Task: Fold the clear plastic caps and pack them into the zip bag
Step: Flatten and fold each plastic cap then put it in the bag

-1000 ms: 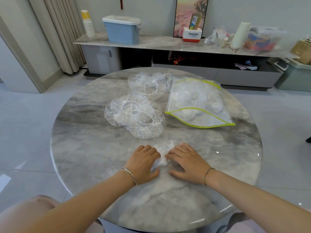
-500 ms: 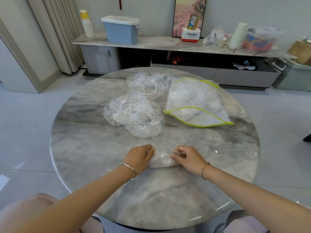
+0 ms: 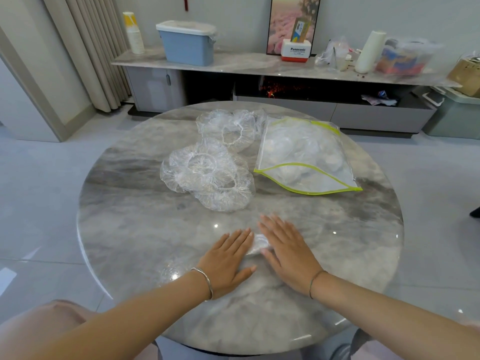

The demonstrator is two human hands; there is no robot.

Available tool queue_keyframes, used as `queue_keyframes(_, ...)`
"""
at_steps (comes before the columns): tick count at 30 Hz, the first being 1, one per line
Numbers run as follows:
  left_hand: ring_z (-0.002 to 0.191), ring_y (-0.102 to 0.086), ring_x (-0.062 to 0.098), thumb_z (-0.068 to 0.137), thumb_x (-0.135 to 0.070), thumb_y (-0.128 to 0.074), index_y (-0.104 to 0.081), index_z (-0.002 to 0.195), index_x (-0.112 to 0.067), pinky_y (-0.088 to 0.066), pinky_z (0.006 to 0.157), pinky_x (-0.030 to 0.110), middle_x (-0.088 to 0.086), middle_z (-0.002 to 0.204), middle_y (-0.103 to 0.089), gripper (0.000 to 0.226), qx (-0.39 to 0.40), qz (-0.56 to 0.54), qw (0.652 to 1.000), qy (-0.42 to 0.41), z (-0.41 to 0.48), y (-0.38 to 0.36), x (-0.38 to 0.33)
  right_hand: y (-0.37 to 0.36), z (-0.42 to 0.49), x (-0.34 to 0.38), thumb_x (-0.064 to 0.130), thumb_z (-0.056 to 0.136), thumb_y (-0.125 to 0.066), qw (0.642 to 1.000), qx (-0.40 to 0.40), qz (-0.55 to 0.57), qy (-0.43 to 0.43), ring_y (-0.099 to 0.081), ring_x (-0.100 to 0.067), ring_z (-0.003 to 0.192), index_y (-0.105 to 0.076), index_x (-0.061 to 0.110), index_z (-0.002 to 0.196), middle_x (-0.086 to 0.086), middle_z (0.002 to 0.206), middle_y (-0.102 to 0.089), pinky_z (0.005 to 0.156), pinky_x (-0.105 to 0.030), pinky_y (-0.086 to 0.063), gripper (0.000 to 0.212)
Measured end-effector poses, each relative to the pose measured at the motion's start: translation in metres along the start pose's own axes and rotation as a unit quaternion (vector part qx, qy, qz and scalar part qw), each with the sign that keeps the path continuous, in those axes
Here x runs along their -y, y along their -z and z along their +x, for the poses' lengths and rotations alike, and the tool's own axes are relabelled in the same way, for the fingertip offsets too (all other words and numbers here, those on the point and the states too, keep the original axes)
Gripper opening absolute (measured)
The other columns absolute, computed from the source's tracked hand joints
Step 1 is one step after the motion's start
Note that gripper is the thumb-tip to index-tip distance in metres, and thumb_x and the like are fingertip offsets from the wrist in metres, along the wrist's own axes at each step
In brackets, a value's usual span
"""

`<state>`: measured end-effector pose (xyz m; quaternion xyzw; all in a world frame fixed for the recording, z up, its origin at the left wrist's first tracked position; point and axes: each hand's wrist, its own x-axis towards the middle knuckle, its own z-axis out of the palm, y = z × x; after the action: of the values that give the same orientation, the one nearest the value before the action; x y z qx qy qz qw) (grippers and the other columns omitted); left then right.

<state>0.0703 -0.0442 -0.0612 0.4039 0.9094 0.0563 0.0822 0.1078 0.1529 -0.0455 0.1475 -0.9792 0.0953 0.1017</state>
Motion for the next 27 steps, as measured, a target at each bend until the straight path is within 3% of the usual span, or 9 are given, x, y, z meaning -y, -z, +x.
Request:
queue_keyframes(3,0.141,-0.023,0.024,0.092,-0.063,0.004,-0.023,0.147,-0.007,-0.006,0.118,0.035,0.007,0.154,-0.021,0.083,-0.009,0.011,1.0,0.014,0.001,0.0,-0.005,-0.008,-0.011,-0.001,0.045,0.101,-0.013,0.996,0.084,-0.03,-0.012,-0.025,-0.014,0.138,-0.037,0.016,0.141,0.001,0.149,-0.037,0.111,-0.031,-0.012,0.054)
queue_keyframes(5,0.145,0.001,0.02,0.081,-0.069,0.016,0.002,0.147,-0.012,0.009,0.116,0.028,0.002,0.155,0.004,0.089,-0.044,0.003,0.999,0.006,0.002,-0.002,-0.008,-0.009,-0.015,-0.001,0.052,0.099,-0.007,0.99,0.132,-0.008,-0.039,-0.021,-0.013,0.14,-0.028,0.017,0.146,0.002,0.152,-0.03,0.112,-0.028,-0.008,0.062)
queue_keyframes(7,0.139,0.025,0.015,0.067,-0.073,0.027,0.022,0.14,-0.018,0.022,0.109,0.025,-0.004,0.149,0.025,0.092,-0.024,-0.031,0.999,0.009,0.0,-0.001,-0.011,-0.011,-0.016,-0.004,0.064,0.09,0.003,0.99,0.139,0.028,-0.027,-0.001,-0.01,0.145,-0.006,0.02,0.15,0.009,0.156,-0.004,0.114,-0.023,0.005,0.075)
queue_keyframes(10,0.136,0.028,0.013,0.066,-0.072,0.025,0.022,0.14,-0.018,0.023,0.108,0.023,-0.005,0.148,0.027,0.092,-0.024,-0.035,0.999,0.011,0.001,0.0,-0.013,-0.01,-0.018,-0.002,0.07,0.077,0.012,0.987,0.15,0.052,-0.015,0.022,-0.001,0.139,0.014,0.026,0.142,0.019,0.148,0.02,0.113,-0.021,0.016,0.078)
queue_keyframes(27,0.137,0.028,0.012,0.061,-0.072,0.033,0.025,0.138,-0.019,0.018,0.113,0.028,-0.005,0.147,0.029,0.094,-0.001,-0.024,1.0,0.017,0.003,-0.003,-0.016,-0.011,-0.018,-0.002,0.071,0.077,0.011,0.984,0.166,0.065,-0.014,0.02,-0.003,0.14,0.016,0.022,0.141,0.015,0.15,0.02,0.113,-0.022,0.017,0.081)
